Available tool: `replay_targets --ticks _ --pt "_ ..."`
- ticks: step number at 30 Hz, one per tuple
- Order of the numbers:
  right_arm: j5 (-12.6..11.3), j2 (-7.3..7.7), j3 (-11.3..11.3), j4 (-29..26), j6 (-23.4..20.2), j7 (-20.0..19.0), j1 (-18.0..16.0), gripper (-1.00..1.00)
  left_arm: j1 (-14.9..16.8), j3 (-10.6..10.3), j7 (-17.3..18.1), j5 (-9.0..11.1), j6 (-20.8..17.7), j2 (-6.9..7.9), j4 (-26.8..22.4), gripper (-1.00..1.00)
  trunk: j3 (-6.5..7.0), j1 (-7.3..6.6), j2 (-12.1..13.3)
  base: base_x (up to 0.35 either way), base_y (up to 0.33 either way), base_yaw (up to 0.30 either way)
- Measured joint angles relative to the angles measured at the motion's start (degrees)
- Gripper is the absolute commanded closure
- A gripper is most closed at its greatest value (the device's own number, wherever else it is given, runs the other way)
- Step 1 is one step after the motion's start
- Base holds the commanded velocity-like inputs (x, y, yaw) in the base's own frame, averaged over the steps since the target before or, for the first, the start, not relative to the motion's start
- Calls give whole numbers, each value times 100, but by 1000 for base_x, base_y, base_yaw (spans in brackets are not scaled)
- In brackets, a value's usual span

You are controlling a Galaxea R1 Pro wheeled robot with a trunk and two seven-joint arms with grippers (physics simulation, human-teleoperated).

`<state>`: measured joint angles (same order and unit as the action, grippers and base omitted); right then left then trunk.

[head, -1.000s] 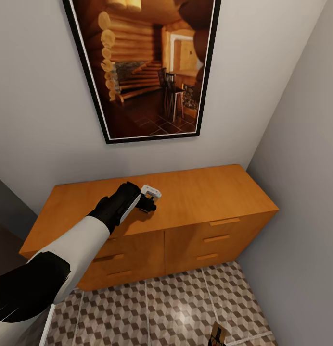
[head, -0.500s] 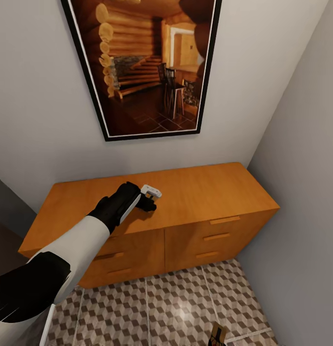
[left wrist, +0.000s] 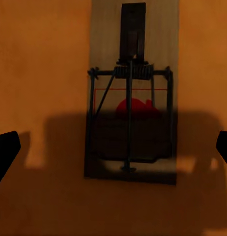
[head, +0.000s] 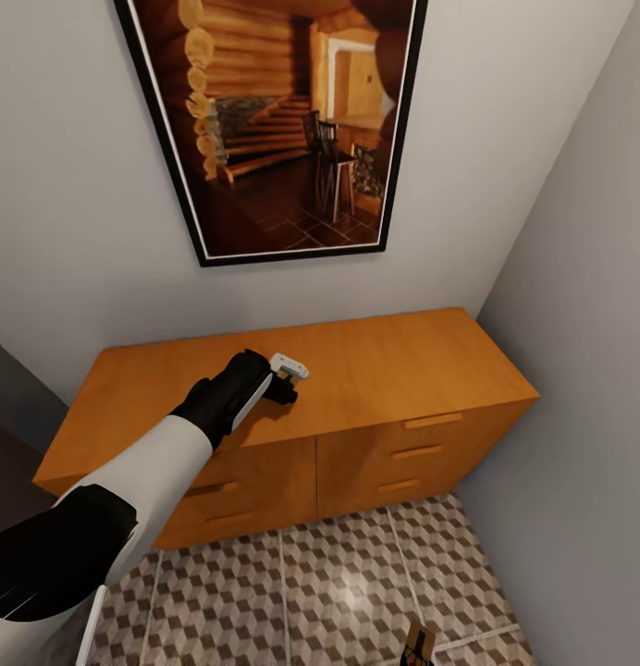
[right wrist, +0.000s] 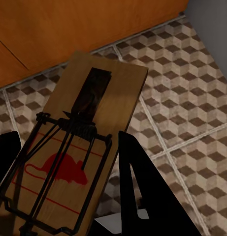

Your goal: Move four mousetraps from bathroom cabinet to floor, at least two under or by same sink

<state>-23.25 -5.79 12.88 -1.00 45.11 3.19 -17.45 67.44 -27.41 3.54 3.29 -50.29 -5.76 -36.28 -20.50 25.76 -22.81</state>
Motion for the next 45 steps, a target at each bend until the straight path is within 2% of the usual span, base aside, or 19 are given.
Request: replay_targets --ticks 18,45 --pt "0 0 1 0 0 0 0 100 4 -2 -37 32 -2 -8 -115 -100 -111 -2 -4 0 0 0" --pt "1 -9 2 0 0 0 0 100 4 -4 -35 30 -4 -8 -129 -100 -118 -3 -4 0 0 0"
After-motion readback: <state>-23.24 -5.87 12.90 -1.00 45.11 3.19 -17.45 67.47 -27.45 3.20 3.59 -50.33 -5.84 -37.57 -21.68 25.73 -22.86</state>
